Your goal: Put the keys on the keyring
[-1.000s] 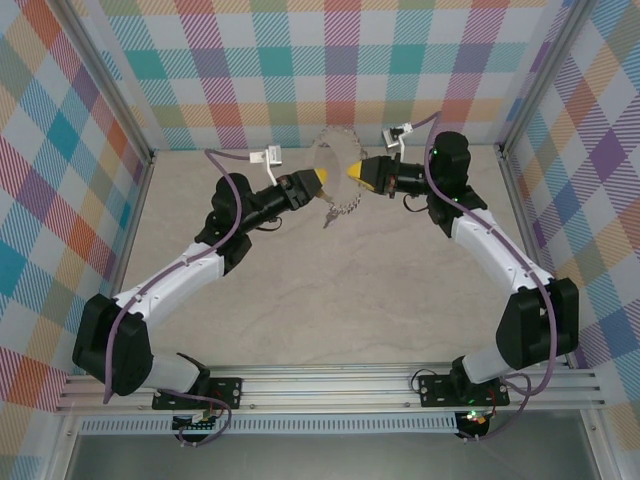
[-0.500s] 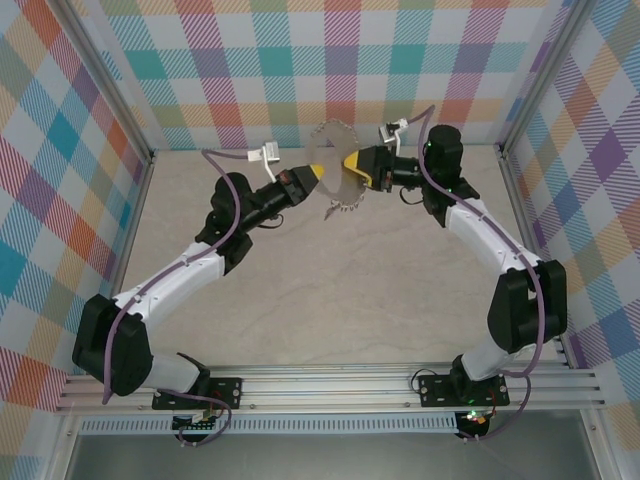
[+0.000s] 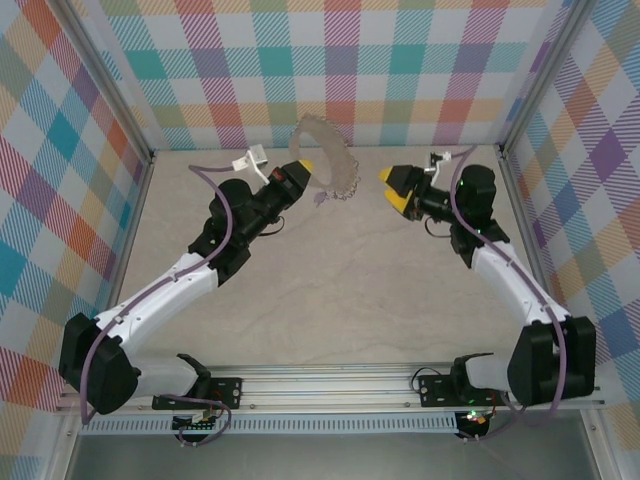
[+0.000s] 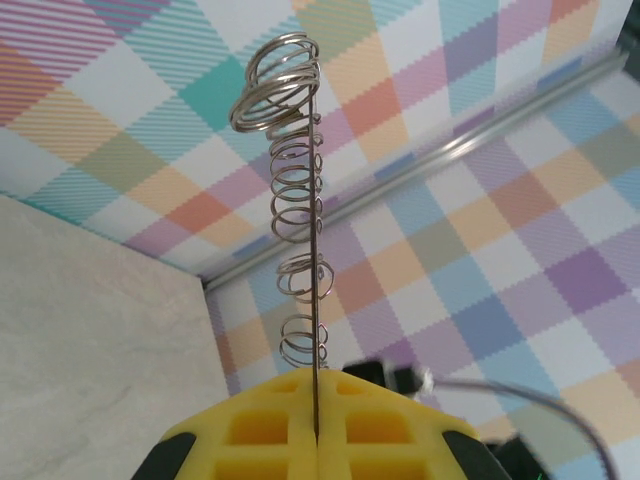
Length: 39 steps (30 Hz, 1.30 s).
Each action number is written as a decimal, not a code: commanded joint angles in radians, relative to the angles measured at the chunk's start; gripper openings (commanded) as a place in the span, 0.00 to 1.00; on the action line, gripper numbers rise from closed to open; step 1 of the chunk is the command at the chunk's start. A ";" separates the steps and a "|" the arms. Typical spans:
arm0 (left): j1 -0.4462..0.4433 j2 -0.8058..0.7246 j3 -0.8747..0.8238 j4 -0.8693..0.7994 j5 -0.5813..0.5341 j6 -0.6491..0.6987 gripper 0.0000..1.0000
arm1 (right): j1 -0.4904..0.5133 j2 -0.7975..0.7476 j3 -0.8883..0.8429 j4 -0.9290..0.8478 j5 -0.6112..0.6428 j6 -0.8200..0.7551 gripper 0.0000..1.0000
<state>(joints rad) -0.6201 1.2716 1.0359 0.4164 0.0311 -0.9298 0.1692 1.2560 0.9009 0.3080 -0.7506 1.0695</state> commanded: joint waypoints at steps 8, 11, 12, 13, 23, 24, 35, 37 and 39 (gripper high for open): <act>-0.105 -0.043 0.006 0.040 -0.314 -0.131 0.00 | 0.157 -0.293 -0.265 0.127 0.346 -0.088 0.96; -0.138 -0.041 0.010 0.032 -0.370 -0.140 0.00 | 0.226 -0.338 -0.313 0.156 0.426 -0.107 0.95; -0.148 -0.041 0.011 0.029 -0.383 -0.140 0.00 | 0.245 -0.344 -0.321 0.166 0.442 -0.111 0.94; -0.156 -0.038 0.013 0.030 -0.394 -0.140 0.00 | 0.266 -0.350 -0.325 0.175 0.460 -0.115 0.92; -0.184 -0.010 0.032 0.028 -0.413 -0.135 0.00 | 0.369 -0.300 -0.197 0.158 0.441 -0.186 0.54; -0.187 -0.009 0.033 0.028 -0.414 -0.135 0.00 | 0.372 -0.289 -0.186 0.162 0.434 -0.186 0.52; -0.196 0.000 0.041 0.030 -0.417 -0.126 0.00 | 0.389 -0.195 -0.103 0.198 0.384 -0.162 0.34; -0.196 0.000 0.041 0.028 -0.418 -0.121 0.00 | 0.393 -0.184 -0.100 0.202 0.380 -0.155 0.33; -0.196 0.000 0.041 0.029 -0.418 -0.119 0.00 | 0.397 -0.178 -0.100 0.207 0.380 -0.151 0.33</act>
<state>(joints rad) -0.8036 1.2743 1.0386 0.3935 -0.3691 -1.0584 0.5568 1.0729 0.7689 0.4606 -0.3508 0.9073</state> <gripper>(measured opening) 0.052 0.336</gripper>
